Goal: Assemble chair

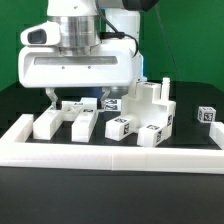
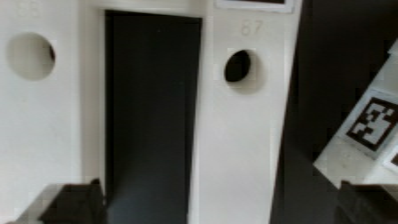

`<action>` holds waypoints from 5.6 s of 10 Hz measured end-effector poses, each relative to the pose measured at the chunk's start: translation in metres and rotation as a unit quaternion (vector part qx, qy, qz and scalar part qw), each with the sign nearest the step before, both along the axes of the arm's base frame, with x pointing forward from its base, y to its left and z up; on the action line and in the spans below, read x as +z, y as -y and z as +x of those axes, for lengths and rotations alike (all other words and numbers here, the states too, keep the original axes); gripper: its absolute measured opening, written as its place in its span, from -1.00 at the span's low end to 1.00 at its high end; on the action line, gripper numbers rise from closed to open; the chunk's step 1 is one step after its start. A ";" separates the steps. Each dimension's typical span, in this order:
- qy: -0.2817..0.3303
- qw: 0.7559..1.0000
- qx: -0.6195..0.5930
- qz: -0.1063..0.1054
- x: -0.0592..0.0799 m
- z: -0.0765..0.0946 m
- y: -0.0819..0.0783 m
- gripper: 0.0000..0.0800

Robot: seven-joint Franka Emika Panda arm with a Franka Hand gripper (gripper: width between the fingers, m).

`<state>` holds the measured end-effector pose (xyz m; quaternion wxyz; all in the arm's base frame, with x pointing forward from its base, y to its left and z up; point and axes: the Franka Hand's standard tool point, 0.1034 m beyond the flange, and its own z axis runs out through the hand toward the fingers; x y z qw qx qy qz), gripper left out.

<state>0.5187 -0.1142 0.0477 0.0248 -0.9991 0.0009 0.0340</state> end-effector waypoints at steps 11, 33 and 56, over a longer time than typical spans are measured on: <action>-0.007 1.000 0.001 0.000 -0.018 -0.002 -0.003 0.62; -0.008 1.000 0.007 -0.011 -0.044 -0.009 -0.005 -0.28; -0.030 0.969 -0.243 0.020 0.069 0.000 -0.048 -0.28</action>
Offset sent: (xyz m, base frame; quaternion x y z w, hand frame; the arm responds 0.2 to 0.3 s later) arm 0.0000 0.0000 0.0000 0.0000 0.0000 0.0000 1.0000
